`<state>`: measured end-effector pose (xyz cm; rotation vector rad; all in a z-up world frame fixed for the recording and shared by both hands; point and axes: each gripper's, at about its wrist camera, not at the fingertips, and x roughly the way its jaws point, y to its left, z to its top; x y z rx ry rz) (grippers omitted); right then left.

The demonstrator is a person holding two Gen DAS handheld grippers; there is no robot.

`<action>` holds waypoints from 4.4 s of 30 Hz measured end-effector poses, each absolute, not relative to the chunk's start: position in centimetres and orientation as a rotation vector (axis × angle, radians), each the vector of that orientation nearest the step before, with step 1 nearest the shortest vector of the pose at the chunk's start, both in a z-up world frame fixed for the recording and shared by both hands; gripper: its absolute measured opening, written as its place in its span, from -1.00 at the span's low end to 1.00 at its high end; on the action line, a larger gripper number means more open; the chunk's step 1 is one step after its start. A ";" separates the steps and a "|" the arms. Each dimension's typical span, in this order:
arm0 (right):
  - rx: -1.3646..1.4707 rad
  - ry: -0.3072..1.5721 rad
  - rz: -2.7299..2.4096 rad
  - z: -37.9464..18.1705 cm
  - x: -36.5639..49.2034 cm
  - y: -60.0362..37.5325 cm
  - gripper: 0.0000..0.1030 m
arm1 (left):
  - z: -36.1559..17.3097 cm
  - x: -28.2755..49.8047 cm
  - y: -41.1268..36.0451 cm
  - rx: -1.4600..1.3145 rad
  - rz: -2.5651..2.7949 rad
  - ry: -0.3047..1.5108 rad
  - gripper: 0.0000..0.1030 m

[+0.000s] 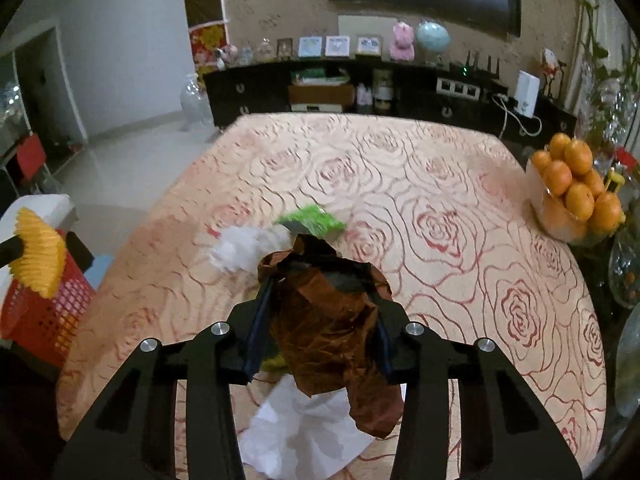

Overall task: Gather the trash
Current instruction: 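Carry the yellow net and brown cloth over the red wastebasket with both tools, then open both tools to drop the net and cloth into the wastebasket, then move both tools back over the remaining trash on the table, then grasp the green-yellow sponge with the right tool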

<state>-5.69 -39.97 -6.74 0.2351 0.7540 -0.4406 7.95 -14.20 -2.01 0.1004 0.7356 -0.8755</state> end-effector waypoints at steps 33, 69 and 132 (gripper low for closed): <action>0.113 0.703 -0.065 -1.2 5.5 -24.3 -0.20 | 0.5 11.9 -1.4 0.039 -0.592 0.685 -0.79; 0.102 0.783 0.124 -4.0 9.7 -15.4 0.25 | -1.8 13.1 0.2 0.018 -0.525 0.756 -0.02; 0.241 0.979 -0.366 -14.2 -0.9 -38.9 -0.04 | -5.5 8.0 -18.1 0.221 -0.809 0.830 0.28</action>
